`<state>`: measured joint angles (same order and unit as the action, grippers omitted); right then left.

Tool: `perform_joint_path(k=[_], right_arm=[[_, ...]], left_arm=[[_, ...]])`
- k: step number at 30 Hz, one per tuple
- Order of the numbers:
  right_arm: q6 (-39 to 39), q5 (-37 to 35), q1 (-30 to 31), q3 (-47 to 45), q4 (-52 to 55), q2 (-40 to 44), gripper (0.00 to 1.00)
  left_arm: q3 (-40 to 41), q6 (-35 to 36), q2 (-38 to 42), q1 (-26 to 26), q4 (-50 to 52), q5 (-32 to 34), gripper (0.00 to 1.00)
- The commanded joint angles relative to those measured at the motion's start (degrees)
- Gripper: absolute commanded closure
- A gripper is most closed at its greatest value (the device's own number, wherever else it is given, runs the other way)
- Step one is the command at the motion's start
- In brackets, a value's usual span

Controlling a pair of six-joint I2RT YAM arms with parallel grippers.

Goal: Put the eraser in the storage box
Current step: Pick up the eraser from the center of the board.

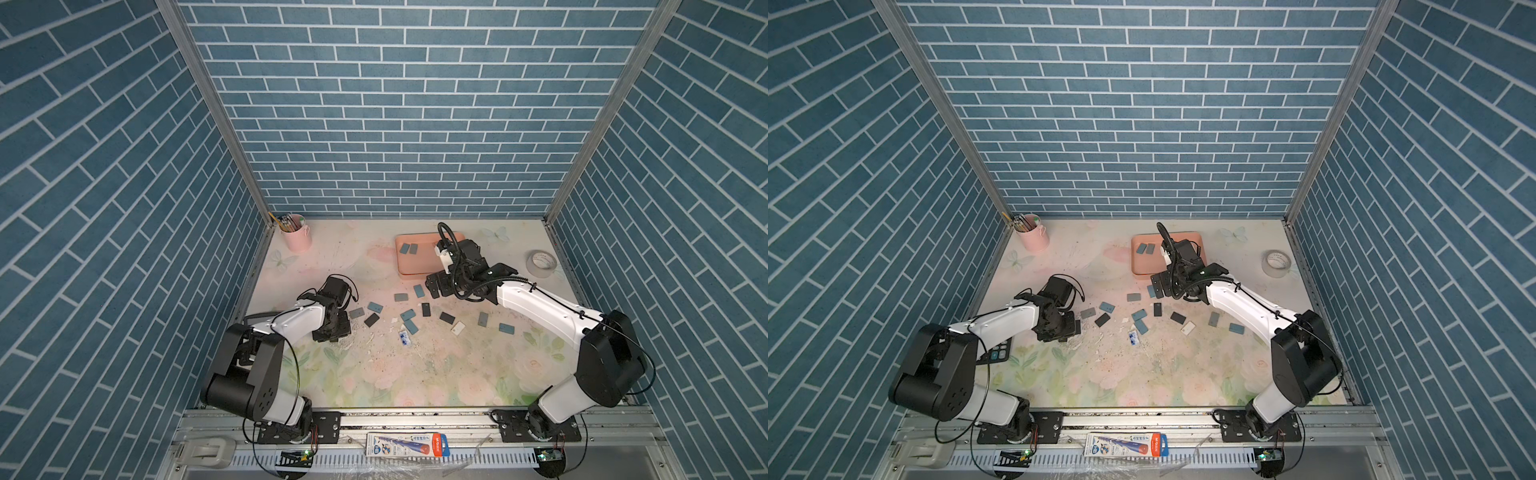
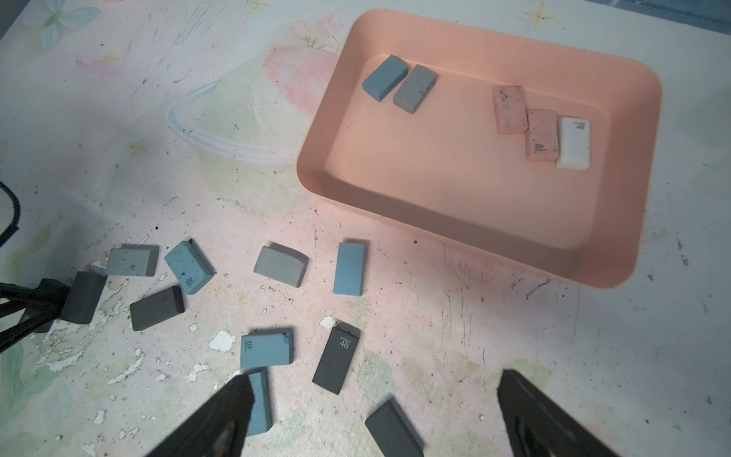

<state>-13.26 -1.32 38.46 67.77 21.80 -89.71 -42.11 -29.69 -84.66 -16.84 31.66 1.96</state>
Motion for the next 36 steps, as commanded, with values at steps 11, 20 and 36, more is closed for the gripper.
perform_joint_path(k=[11,20,36], right_arm=[[-2.34,-0.1,-0.08,0.21,-0.46,-0.15,0.02],[-2.56,-0.3,-0.47,0.89,0.4,1.93,0.01],[-4.71,1.61,-6.66,1.58,3.38,6.0,0.02]], left_arm=[[1.94,-0.56,5.21,0.05,3.54,-0.7,0.71],[-4.24,1.44,3.58,0.05,6.34,-0.64,0.74],[-32.41,6.24,-3.59,-4.19,17.41,0.37,0.73]])
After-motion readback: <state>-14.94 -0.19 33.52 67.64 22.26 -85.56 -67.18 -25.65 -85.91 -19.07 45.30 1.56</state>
